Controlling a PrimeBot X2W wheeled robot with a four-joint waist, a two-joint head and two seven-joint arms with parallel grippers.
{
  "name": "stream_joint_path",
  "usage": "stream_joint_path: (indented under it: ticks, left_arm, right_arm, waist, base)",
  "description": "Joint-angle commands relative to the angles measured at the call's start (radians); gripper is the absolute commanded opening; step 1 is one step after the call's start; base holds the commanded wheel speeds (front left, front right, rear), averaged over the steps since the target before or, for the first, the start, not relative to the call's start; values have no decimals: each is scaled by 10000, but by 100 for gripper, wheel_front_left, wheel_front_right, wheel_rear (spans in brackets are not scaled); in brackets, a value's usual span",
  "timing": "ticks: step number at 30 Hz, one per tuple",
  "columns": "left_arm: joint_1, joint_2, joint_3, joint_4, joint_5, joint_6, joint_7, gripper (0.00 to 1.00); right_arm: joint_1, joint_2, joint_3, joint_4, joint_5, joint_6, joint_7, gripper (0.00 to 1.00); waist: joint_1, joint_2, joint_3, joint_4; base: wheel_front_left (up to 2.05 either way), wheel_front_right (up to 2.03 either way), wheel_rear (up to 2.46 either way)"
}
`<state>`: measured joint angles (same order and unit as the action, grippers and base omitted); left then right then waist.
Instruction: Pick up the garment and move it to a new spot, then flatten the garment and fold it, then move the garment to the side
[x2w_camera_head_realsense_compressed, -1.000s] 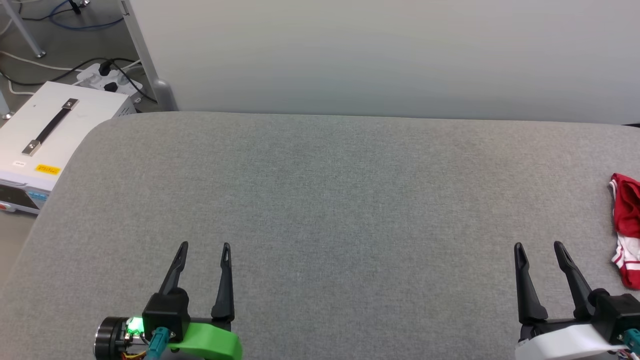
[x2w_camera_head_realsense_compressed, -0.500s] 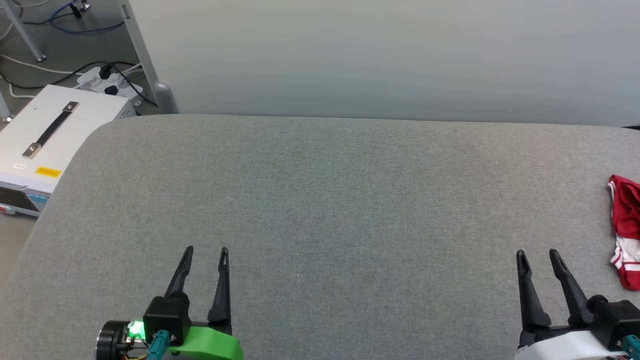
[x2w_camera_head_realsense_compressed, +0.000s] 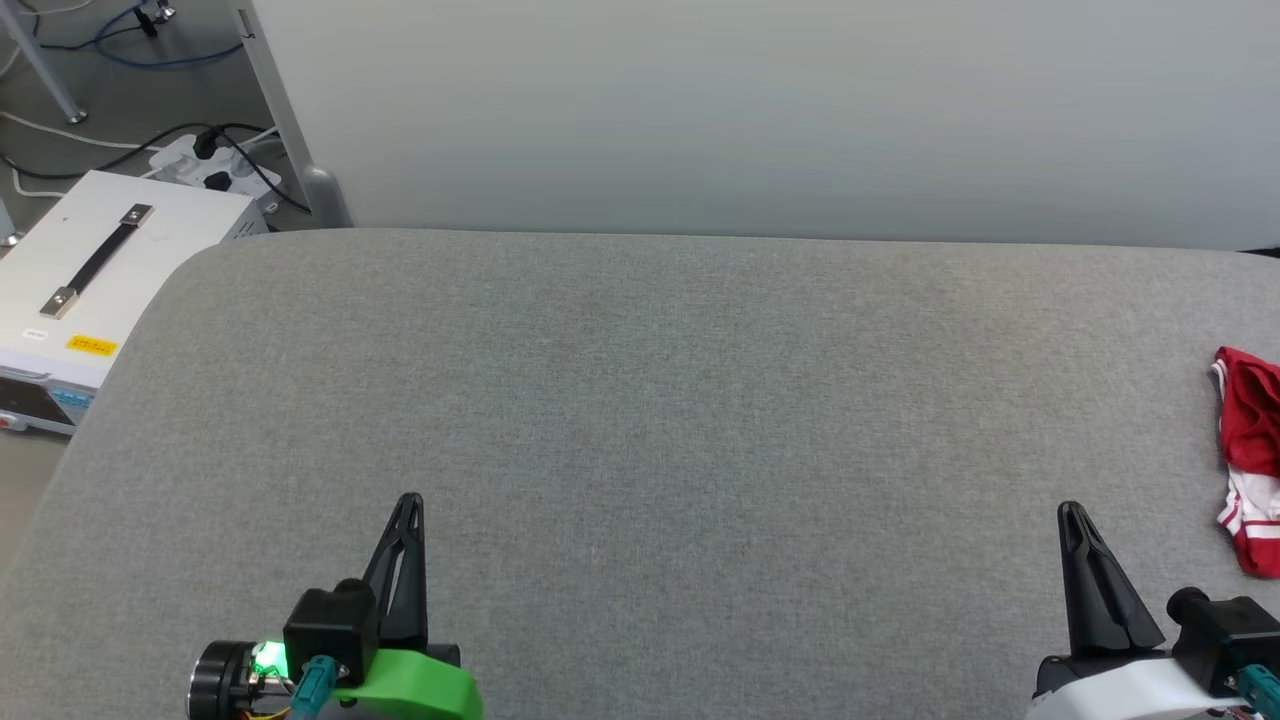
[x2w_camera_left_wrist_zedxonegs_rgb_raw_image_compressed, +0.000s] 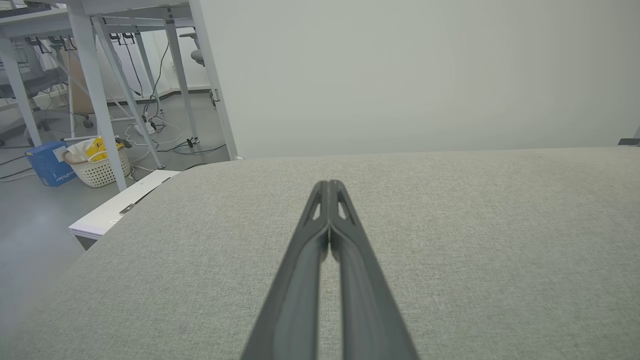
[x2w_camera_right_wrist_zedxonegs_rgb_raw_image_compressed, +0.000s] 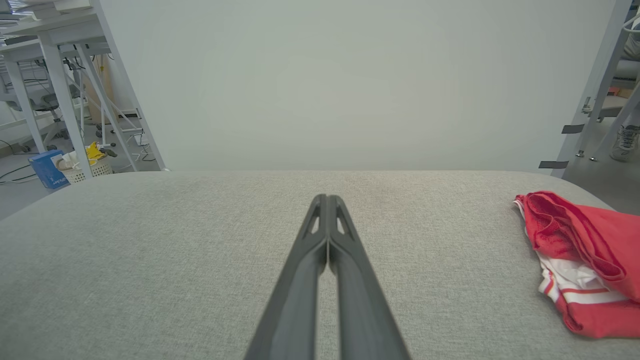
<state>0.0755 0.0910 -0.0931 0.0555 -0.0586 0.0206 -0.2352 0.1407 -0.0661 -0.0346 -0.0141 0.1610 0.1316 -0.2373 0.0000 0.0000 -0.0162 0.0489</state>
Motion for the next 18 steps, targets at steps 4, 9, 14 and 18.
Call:
stream_joint_path:
  ticks: [4,9,14,18]
  left_arm:
    - [-89,-49,55,-45,67,-26,129,0]
    - [-120,-66,96,-68,91,-34,231,0]
    - [-149,-82,134,-91,114,-42,329,0]
    - [-173,-95,165,-109,132,-49,409,0]
  right_arm:
    - [-169,20,29,11,-121,-1,141,0]
    - [-226,26,43,17,-189,-2,244,0]
    - [-280,32,57,23,-255,-2,343,0]
    - [-325,37,68,27,-308,-2,422,0]
  waist:
    - [0,0,7,-19]
    - [0,0,14,-41]
    - [0,0,21,-61]
    - [0,0,26,-78]
  base:
    - [0,0,0]
    - [0,0,0]
    - [0,0,0]
    - [0,0,0]
